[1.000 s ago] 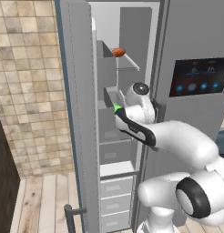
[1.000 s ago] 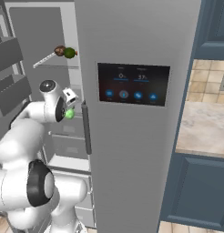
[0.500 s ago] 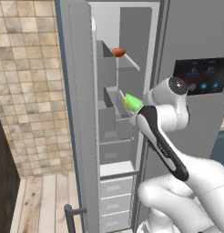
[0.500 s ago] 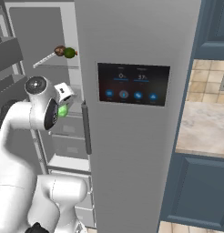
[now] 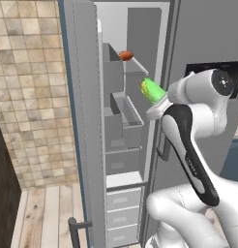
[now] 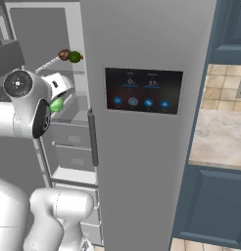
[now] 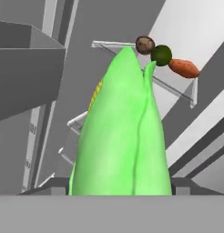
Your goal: Take the corn and lime from the second highest rack and move them to the highest rack where the potato and sweet potato are located, to maximize freezer space. Close the freezer door after rearranging.
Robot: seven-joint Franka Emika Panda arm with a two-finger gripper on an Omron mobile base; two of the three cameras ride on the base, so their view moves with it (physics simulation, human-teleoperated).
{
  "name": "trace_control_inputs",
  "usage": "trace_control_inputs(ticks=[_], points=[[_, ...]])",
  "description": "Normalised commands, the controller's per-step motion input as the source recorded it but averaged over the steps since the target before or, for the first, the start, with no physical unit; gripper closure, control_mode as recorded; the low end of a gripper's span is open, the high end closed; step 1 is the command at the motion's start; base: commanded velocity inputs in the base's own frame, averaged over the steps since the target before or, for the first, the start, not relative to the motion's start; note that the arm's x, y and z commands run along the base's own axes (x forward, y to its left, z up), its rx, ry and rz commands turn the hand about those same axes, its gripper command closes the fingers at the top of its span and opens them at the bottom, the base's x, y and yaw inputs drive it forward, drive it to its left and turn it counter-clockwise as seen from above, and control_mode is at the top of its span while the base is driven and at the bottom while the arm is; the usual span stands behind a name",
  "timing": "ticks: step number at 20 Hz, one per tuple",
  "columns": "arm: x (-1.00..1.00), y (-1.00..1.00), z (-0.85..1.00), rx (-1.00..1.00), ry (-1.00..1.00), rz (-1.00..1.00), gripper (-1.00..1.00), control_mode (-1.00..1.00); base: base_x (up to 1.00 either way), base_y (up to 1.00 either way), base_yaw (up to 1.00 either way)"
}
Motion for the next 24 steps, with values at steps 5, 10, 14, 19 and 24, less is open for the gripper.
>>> trace_control_inputs(ticks=[5, 10, 14, 19, 24], points=[[0.47, 0.00, 0.88, 0.09, -0.17, -0.01, 1.00, -1.00, 0.00, 0.00, 0.00], [0.58, 0.16, 0.61, 0.06, -0.15, -0.02, 1.00, -1.00, 0.00, 0.00, 0.00], [0.77, 0.29, 0.12, 0.02, -0.04, -0.05, 1.00, -1.00, 0.00, 0.00, 0.00], [0.75, 0.12, 0.00, 0.05, 0.00, -0.07, 1.00, -1.00, 0.00, 0.00, 0.00], [0.61, 0.02, -0.03, 0.11, 0.03, -0.05, 1.00, -1.00, 0.00, 0.00, 0.00]])
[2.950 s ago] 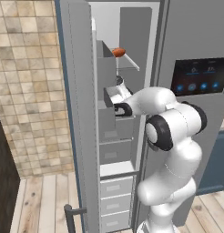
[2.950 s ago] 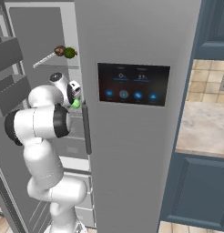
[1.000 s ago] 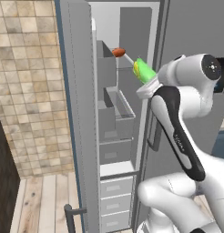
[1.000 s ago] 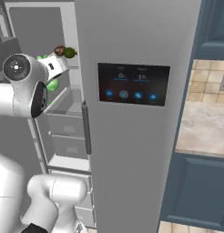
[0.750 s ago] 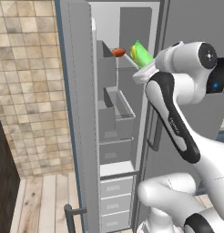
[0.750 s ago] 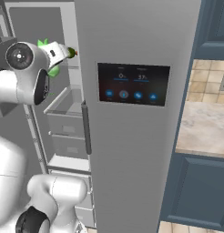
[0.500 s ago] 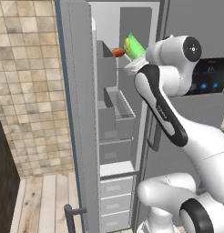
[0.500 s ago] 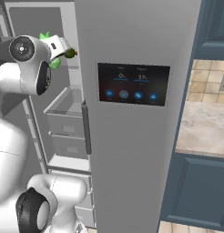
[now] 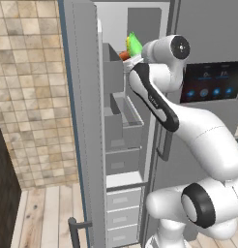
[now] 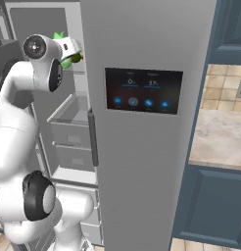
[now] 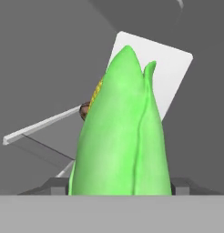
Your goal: Take the corn and lime from the second highest rack and move them to the highest rack where the potato and sweet potato are located, to maximize freezer space. Close the freezer door after rearranging.
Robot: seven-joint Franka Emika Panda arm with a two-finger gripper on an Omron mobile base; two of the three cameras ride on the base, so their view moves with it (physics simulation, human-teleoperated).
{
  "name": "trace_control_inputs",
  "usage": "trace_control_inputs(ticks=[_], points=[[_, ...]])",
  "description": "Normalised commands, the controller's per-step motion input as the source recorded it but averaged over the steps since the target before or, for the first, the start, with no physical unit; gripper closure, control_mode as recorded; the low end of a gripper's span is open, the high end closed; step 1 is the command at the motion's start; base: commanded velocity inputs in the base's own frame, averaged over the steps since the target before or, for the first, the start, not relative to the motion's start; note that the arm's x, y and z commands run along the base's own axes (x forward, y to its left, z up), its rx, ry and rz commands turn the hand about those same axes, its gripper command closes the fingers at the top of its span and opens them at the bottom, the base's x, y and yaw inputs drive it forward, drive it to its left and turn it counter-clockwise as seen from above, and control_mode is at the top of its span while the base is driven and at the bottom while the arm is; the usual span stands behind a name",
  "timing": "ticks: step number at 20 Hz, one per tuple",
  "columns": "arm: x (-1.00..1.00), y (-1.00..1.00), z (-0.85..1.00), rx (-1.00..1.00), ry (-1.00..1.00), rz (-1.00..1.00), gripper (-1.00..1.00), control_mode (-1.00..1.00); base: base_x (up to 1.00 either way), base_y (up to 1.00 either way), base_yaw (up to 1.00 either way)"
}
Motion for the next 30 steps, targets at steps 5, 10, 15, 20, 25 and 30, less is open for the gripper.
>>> trace_control_inputs(ticks=[5, 10, 15, 20, 25, 30], points=[[0.23, 0.03, -0.19, 0.12, 0.07, -0.03, 1.00, -1.00, 0.00, 0.00, 0.00], [0.18, 0.13, -0.13, 0.07, 0.02, -0.01, 1.00, -1.00, 0.00, 0.00, 0.00], [0.40, 0.23, -0.02, 0.03, 0.00, 0.00, 1.00, -1.00, 0.00, 0.00, 0.00], [0.59, 0.02, -0.02, 0.04, 0.00, 0.00, 1.00, -1.00, 0.00, 0.00, 0.00], [0.49, 0.00, -0.09, 0.04, 0.00, 0.00, 1.00, -1.00, 0.00, 0.00, 0.00], [0.37, 0.00, -0.22, 0.01, 0.00, 0.00, 1.00, -1.00, 0.00, 0.00, 0.00]])
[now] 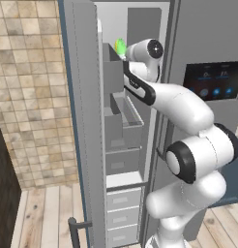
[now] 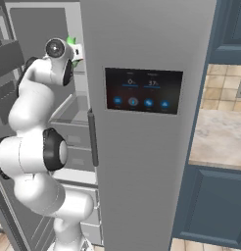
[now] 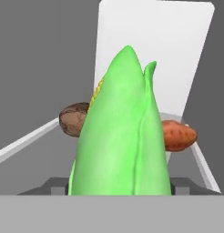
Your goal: Take the corn and lime from the second highest rack and move them to the highest rack where the potato and sweet potato are located, to maximize freezer space. Close the freezer door after rearranging.
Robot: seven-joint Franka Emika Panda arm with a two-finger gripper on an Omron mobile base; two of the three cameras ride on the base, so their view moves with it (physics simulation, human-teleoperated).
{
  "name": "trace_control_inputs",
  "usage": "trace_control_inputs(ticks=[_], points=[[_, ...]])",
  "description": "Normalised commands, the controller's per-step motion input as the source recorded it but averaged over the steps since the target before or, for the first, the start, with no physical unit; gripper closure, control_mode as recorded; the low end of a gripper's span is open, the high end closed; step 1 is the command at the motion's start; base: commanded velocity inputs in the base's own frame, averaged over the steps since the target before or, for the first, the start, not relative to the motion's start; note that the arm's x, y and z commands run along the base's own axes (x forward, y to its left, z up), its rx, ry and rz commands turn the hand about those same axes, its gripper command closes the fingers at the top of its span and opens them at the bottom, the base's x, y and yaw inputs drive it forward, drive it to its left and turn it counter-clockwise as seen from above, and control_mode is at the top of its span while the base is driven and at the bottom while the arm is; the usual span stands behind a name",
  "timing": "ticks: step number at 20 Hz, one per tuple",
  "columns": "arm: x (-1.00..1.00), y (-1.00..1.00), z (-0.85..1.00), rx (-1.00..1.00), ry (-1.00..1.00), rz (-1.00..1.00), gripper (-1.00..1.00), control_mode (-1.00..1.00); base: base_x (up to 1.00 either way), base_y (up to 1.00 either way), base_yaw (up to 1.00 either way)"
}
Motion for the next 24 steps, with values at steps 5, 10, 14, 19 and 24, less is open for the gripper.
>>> trace_control_inputs(ticks=[5, 10, 14, 19, 24], points=[[0.44, 0.03, -0.23, 0.00, 0.00, 0.00, 1.00, -1.00, 0.00, 0.00, 0.00], [0.54, 0.13, -0.17, 0.00, 0.00, 0.00, 1.00, -1.00, 0.00, 0.00, 0.00], [0.44, 0.14, -0.22, 0.00, 0.03, 0.00, 1.00, -1.00, 0.00, 0.00, 0.00], [0.58, 0.14, -0.30, 0.00, 0.02, 0.00, 1.00, -1.00, 0.00, 0.00, 0.00], [0.18, 0.16, -0.35, 0.00, 0.00, 0.00, -1.00, -1.00, 0.00, 0.00, 0.00]])
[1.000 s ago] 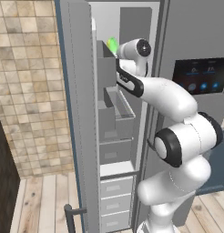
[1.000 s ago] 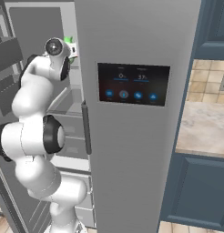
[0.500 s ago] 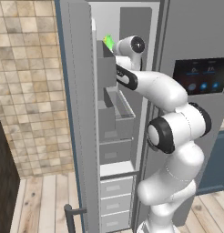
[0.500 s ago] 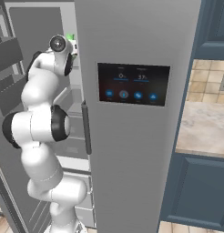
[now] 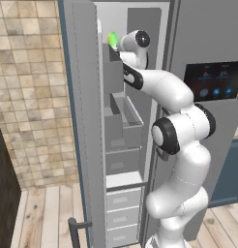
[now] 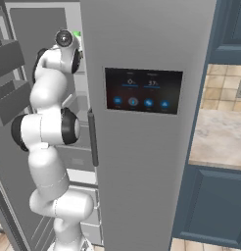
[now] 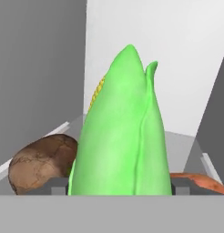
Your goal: Take the corn and lime from the second highest rack and move them to the highest rack where the potato and sweet potato are located, to maximize freezer space. Close the freezer door after rearranging.
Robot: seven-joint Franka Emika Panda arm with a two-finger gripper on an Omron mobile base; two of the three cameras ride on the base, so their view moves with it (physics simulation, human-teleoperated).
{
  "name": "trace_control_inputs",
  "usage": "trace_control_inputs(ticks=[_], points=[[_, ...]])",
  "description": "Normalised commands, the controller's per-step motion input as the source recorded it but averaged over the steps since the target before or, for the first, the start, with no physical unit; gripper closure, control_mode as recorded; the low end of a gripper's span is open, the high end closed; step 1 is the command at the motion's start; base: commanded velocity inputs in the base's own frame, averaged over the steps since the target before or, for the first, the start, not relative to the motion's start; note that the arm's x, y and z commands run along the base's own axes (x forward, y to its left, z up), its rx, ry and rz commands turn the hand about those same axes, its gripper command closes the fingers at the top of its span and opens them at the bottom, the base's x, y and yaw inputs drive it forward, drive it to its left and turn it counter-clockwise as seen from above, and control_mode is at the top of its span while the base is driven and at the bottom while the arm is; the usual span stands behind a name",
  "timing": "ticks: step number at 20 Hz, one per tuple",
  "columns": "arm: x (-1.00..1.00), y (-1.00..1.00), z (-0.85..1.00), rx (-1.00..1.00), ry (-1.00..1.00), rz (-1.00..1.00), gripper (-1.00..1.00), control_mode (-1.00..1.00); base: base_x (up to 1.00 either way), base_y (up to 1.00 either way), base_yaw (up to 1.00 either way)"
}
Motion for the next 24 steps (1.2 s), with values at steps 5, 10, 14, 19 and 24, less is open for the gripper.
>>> trace_control_inputs(ticks=[5, 10, 14, 19, 24], points=[[0.00, 0.07, -0.21, 0.00, -0.01, 0.00, -1.00, -1.00, 0.00, 0.00, 0.00], [0.00, -0.11, -0.12, 0.00, -0.01, -0.01, -1.00, -1.00, 0.00, 0.00, 0.00], [0.00, -0.14, -0.15, 0.00, 0.00, -0.03, -1.00, -1.00, 0.00, 0.00, 0.00], [-0.43, 0.00, 0.00, 0.00, -0.07, -0.01, -1.00, -1.00, 0.00, 0.00, 0.00], [-0.59, -0.09, 0.02, 0.00, -0.09, -0.03, -1.00, -1.00, 0.00, 0.00, 0.00]])
